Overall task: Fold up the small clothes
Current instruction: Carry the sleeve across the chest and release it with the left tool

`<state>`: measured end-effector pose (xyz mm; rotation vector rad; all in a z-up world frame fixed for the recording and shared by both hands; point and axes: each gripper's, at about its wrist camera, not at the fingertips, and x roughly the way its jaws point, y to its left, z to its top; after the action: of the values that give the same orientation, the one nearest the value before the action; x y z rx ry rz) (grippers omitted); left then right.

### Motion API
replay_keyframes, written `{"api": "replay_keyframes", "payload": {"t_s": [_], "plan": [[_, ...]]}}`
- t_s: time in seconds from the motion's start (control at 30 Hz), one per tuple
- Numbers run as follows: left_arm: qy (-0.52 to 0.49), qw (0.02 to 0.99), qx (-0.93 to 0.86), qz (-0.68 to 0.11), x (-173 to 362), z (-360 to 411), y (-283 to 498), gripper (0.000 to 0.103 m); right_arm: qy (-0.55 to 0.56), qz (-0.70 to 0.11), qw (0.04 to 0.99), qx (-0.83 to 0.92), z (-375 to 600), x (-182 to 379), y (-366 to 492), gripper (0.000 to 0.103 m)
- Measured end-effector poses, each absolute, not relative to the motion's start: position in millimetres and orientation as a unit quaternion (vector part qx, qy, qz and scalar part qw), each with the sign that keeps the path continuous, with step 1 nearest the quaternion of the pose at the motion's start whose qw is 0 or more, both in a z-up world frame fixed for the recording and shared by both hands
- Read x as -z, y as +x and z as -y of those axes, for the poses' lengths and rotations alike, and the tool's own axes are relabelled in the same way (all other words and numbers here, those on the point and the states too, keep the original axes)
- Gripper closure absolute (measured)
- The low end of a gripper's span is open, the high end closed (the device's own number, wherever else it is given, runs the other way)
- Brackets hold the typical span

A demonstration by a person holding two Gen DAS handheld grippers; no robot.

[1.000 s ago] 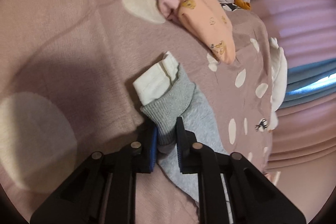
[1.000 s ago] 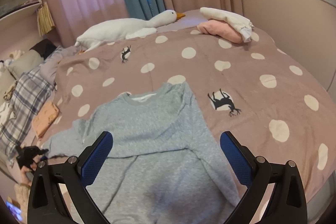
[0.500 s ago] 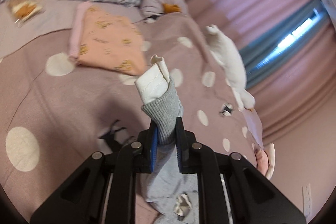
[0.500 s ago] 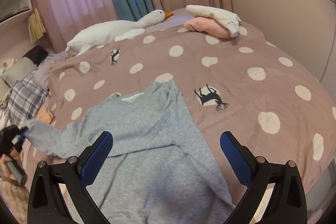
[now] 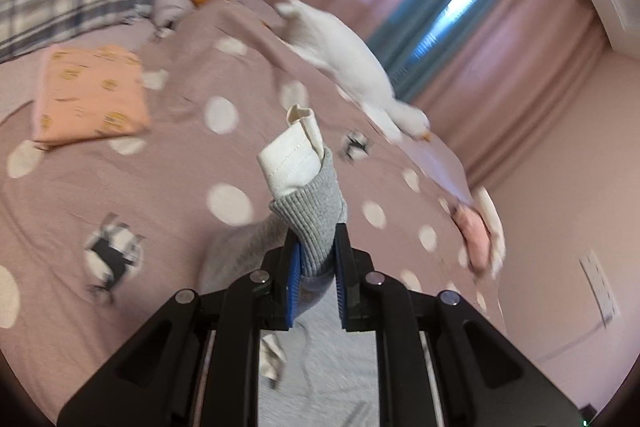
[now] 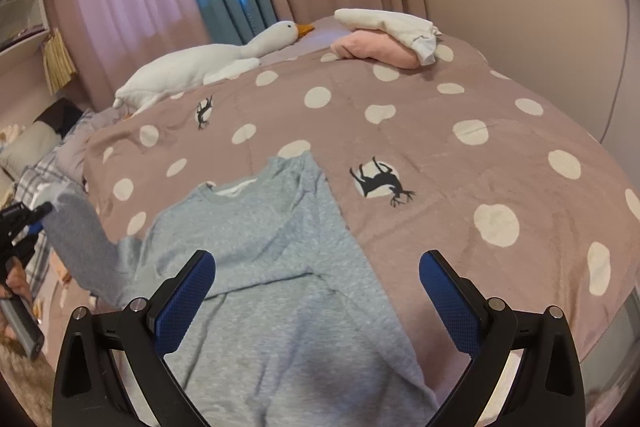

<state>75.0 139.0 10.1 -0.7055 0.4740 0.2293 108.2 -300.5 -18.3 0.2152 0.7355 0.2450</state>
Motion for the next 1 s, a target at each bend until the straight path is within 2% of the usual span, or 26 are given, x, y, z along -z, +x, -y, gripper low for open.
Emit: {"api": "replay_keyframes", "payload": {"t_s": [0.47, 1.0], "plan": [[-0.243, 0.909, -0.040, -0.335, 30, -43, 130, 0.089, 0.125, -0.366, 0.915, -0.110, 319, 27, 111, 0.002], [-0.203, 0.871, -0.006, -0.447, 107, 16, 165, 0.088, 0.138, -0.379, 0.909, -0.102, 332, 41, 113, 0.002]]}}
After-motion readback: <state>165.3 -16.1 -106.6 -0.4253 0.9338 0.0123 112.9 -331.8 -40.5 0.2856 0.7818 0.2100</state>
